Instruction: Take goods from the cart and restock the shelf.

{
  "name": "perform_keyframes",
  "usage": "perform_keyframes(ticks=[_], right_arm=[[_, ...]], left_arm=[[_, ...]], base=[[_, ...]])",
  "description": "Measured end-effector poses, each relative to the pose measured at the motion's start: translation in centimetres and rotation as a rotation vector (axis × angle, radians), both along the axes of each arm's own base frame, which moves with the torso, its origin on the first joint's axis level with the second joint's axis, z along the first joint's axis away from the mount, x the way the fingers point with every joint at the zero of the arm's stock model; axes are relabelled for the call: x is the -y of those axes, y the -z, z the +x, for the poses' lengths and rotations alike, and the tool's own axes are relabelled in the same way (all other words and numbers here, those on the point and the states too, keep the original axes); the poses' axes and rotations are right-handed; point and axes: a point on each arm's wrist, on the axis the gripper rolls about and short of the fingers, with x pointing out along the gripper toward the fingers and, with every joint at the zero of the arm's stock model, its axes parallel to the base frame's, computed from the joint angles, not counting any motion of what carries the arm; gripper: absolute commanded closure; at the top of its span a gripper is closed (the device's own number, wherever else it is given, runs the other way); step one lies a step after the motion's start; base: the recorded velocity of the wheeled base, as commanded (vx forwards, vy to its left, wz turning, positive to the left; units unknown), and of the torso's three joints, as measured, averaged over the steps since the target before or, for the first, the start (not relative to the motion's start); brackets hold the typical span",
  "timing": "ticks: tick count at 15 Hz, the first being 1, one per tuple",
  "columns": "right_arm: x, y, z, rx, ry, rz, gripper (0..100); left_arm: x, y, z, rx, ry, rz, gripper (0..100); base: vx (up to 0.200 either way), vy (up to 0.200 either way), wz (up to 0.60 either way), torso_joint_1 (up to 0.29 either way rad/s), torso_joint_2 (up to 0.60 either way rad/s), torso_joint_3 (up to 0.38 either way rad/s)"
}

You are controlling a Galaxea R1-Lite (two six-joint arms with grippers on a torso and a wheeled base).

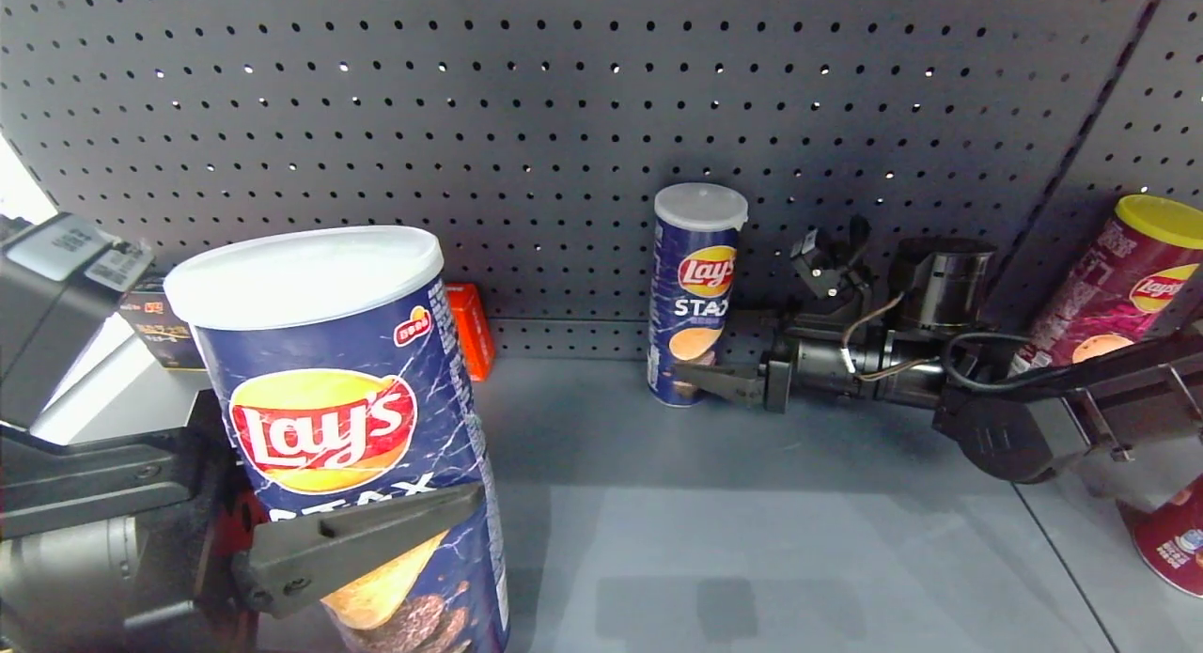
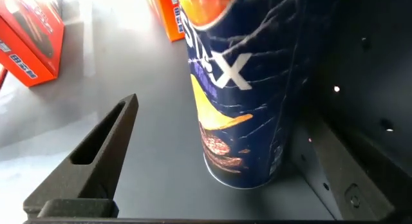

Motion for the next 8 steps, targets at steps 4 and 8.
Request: perform_keyframes(ticks=[4,8], right_arm=[[-0.6,0.7,0.6,-0.011,-0.003,-0.005,0],[-1.4,1.1,1.6,-0.010,-0.009,-0.004,0]], left_arm=[[0.0,0.0,0.0,0.001,0.000,0.000,100],[0.0,0.0,0.0,-0.001,0.000,0.000,100]], base=[[0.000,0.000,0.00,0.000,0.00,0.000],[0.000,0.000,0.00,0.000,0.00,0.000]])
